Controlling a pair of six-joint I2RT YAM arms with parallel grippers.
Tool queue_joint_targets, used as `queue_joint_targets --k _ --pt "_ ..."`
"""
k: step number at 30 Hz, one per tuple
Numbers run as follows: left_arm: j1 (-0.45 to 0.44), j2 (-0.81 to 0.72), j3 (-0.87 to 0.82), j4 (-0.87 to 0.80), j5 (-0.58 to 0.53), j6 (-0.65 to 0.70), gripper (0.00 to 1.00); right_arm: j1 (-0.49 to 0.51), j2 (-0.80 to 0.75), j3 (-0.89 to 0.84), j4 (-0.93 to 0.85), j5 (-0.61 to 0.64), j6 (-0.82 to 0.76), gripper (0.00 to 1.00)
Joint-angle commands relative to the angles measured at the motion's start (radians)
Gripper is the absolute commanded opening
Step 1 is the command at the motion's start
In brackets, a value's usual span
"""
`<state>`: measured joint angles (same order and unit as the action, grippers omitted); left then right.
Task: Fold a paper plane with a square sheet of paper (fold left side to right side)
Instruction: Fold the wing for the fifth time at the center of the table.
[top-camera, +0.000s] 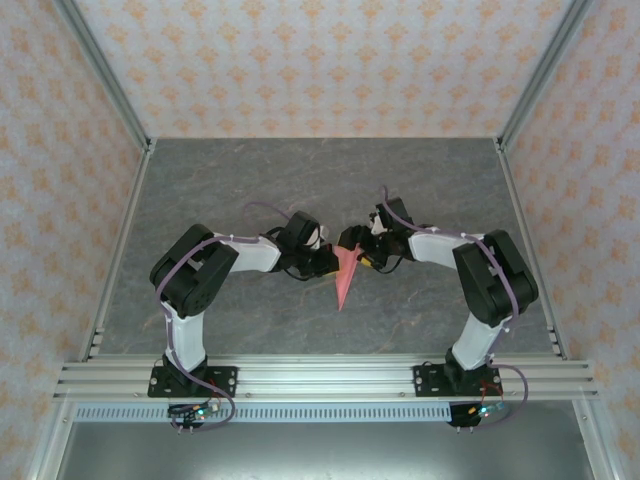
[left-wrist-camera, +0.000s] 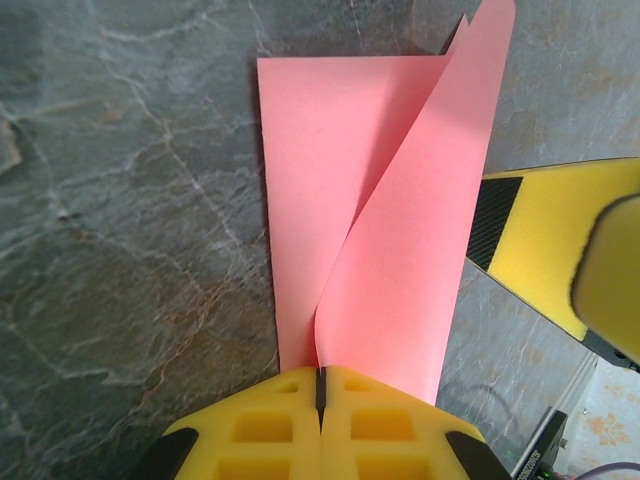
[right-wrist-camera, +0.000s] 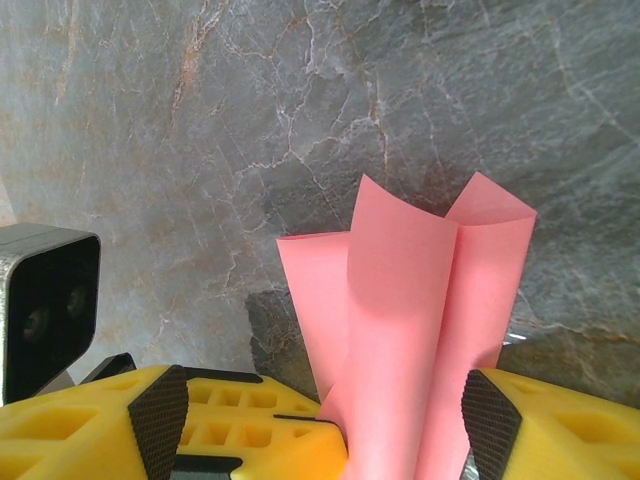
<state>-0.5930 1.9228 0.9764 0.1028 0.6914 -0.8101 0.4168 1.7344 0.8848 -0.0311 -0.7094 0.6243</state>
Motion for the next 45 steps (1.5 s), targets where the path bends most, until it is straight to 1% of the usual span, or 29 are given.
queue_joint_targets --k 1,4,6,9,12,18,28,34,38,42,45 --pt "0.004 0.024 0.003 -0.037 -0.043 0.026 0.00 0.007 -0.082 0.016 -0.032 0.049 -0.010 0.76" --pt "0.005 0.022 -0.002 -0.040 -0.047 0.026 0.00 0.008 -0.135 0.025 -0.070 0.077 -0.026 0.73" --pt "0.004 0.018 -0.001 -0.042 -0.053 0.026 0.00 0.008 -0.147 0.028 -0.081 0.067 -0.022 0.67" --pt "0.004 0.008 -0.007 -0.047 -0.065 0.026 0.00 0.027 -0.129 0.031 -0.069 0.034 -0.004 0.57" --pt "0.004 -0.001 -0.012 -0.054 -0.076 0.029 0.00 0.049 -0.098 0.029 -0.024 0.015 0.024 0.54" --pt "0.005 -0.003 -0.013 -0.061 -0.080 0.032 0.00 0.077 -0.031 0.054 0.008 0.011 0.045 0.52" --pt "0.005 -0.007 -0.017 -0.076 -0.099 0.037 0.00 0.077 0.025 0.056 -0.008 0.046 0.023 0.51" --pt "0.004 -0.007 -0.018 -0.073 -0.096 0.039 0.00 0.066 0.002 0.026 0.050 0.044 0.063 0.49" --pt "0.005 -0.007 -0.018 -0.070 -0.093 0.040 0.00 0.043 -0.053 0.001 0.095 0.032 0.090 0.48" --pt "0.005 -0.007 -0.017 -0.067 -0.090 0.040 0.00 0.019 -0.095 -0.018 0.100 0.027 0.098 0.42" --pt "0.005 -0.007 -0.018 -0.066 -0.091 0.039 0.00 0.017 -0.087 -0.019 0.091 0.026 0.093 0.32"
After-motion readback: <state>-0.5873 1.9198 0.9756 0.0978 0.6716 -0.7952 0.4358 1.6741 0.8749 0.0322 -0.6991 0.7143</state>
